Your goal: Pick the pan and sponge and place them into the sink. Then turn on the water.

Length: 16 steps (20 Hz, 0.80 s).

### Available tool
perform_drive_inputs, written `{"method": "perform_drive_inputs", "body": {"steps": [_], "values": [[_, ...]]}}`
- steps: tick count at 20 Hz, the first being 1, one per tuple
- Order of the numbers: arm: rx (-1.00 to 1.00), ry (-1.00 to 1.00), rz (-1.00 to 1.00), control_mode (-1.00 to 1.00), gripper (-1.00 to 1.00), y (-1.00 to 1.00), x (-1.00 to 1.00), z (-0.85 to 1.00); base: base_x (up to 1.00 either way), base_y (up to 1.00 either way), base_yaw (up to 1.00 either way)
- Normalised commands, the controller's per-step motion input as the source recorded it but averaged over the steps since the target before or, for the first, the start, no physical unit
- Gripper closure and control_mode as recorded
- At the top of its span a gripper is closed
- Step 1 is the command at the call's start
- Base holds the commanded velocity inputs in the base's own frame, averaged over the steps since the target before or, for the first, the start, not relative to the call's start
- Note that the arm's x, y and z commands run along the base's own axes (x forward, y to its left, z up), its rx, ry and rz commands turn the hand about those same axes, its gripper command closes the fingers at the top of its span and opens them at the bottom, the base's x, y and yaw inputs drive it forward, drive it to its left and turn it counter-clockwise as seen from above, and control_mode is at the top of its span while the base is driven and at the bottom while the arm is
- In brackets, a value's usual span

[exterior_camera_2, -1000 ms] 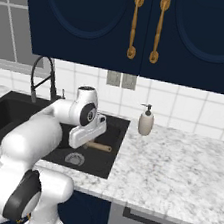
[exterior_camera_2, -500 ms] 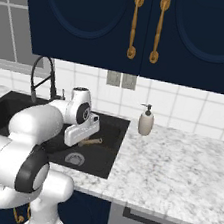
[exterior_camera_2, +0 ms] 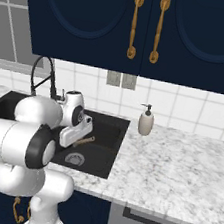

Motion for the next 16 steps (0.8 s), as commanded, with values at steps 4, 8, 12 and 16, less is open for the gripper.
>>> {"method": "perform_drive_inputs", "body": {"steps": [4, 8, 12, 16], "values": [[0.00, 0.00, 0.05, -1.00, 1.00, 0.38, 0.31, -0.32, 0.00, 0.00, 0.00], [0.00, 0.00, 0.05, -1.00, 1.00, 0.37, 0.37, -0.37, 0.00, 0.00, 0.00], [0.00, -0.01, 0.07, -1.00, 1.00, 0.23, 0.32, -0.36, 0.00, 0.00, 0.00], [0.00, -0.04, 0.10, -1.00, 1.00, 0.00, 0.17, -0.36, 0.00, 0.00, 0.00]]}}
